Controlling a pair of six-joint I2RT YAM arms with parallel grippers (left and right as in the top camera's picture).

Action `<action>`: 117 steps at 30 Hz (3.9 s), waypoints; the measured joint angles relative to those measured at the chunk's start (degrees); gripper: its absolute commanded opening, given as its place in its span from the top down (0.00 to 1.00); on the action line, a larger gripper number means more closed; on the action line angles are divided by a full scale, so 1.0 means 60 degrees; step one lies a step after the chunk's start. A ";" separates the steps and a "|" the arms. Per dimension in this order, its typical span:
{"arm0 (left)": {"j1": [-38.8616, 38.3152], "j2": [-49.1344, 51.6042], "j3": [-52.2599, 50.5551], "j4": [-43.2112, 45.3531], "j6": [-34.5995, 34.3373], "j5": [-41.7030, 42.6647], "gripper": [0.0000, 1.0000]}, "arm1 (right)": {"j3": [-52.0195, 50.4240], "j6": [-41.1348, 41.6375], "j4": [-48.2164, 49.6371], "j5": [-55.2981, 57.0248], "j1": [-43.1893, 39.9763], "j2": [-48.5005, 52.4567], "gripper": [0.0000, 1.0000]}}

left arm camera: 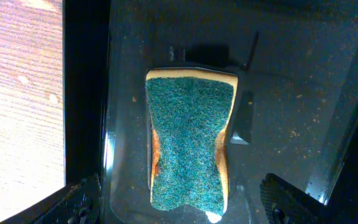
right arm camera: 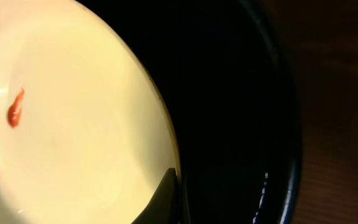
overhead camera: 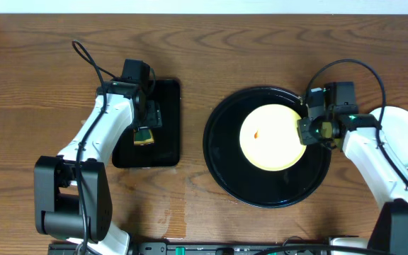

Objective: Clean dirty plates on tray and stack at the side
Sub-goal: 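Grip the yellow plate rim and slide it onto the round tray center, then grasp the sponge from the black tray with the left gripper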

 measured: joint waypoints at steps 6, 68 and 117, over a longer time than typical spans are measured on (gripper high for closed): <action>0.0000 0.0000 0.0000 -0.0004 0.0000 0.0000 0.17 | 0.0000 0.0871 -0.0521 0.0069 0.0015 0.0346 0.99; -0.0044 0.1803 0.0084 0.0699 -0.1198 -0.0335 0.93 | 0.0084 0.2834 -0.0925 -0.0197 0.0011 -0.1515 0.53; 0.0007 -0.0561 -0.0962 0.0834 0.0219 0.2036 0.57 | 0.0084 0.2834 -0.0922 -0.0197 0.0015 -0.1515 0.54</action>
